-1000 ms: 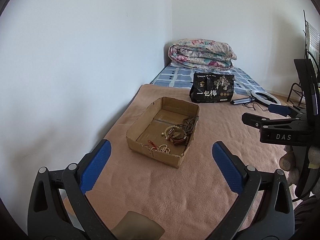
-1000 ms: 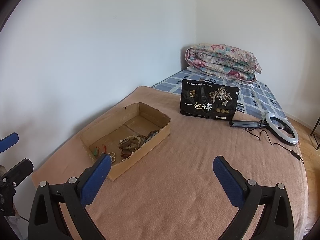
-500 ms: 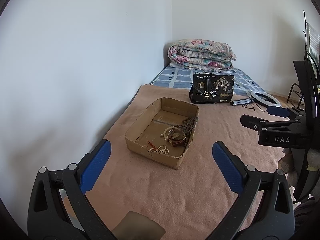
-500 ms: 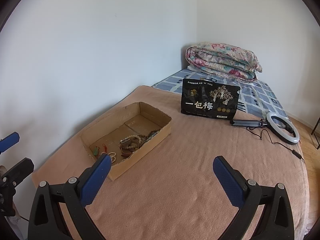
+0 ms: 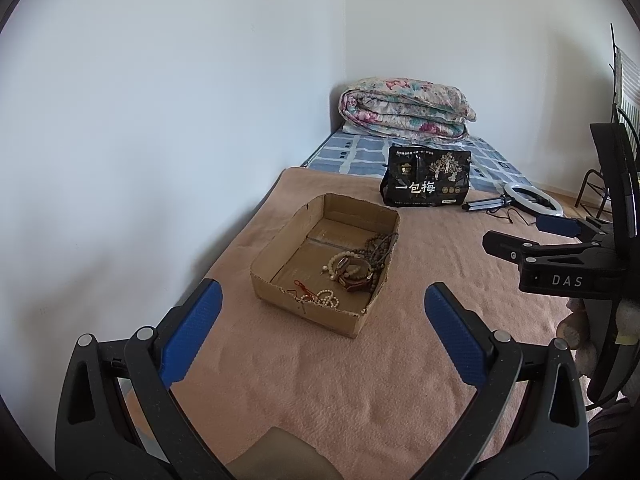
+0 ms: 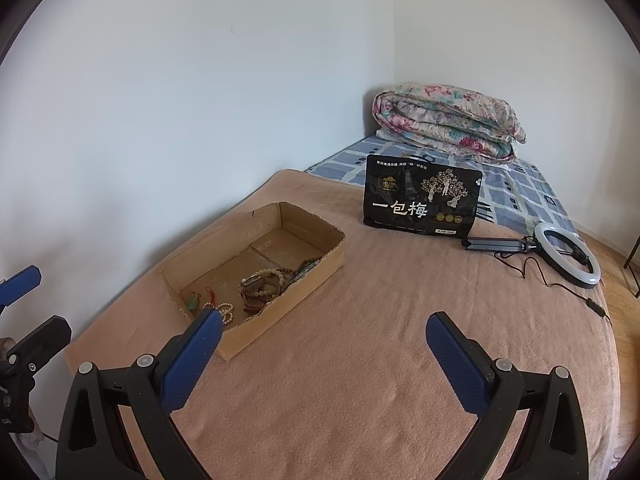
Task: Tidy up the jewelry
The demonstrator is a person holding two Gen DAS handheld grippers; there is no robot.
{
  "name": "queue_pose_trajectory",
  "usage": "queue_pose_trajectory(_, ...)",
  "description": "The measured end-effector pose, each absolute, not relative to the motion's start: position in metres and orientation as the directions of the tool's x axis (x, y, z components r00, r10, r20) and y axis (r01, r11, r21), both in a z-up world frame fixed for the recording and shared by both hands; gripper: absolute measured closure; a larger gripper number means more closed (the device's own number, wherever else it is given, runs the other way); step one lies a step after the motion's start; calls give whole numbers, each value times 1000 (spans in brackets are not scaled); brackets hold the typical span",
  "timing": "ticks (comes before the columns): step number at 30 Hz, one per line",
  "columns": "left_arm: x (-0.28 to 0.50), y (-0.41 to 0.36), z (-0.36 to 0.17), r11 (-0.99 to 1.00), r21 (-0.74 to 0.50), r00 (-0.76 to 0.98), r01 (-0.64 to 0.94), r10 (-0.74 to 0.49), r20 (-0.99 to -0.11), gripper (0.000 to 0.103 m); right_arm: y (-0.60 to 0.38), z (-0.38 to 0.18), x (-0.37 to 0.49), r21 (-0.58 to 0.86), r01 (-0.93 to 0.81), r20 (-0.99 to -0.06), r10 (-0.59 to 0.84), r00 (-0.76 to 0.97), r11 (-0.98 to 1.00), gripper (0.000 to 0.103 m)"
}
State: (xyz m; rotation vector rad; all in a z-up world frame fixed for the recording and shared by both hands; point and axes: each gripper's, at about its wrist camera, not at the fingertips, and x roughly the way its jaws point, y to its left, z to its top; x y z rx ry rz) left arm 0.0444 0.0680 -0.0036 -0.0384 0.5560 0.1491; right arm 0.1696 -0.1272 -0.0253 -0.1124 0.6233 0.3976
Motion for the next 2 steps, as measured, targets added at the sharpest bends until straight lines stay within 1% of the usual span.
queue_pose_trajectory(2,45,68,-4,989,5,839,-150,129,-529,0,-127,-25,170,16,-394,-588,327,739,919,0)
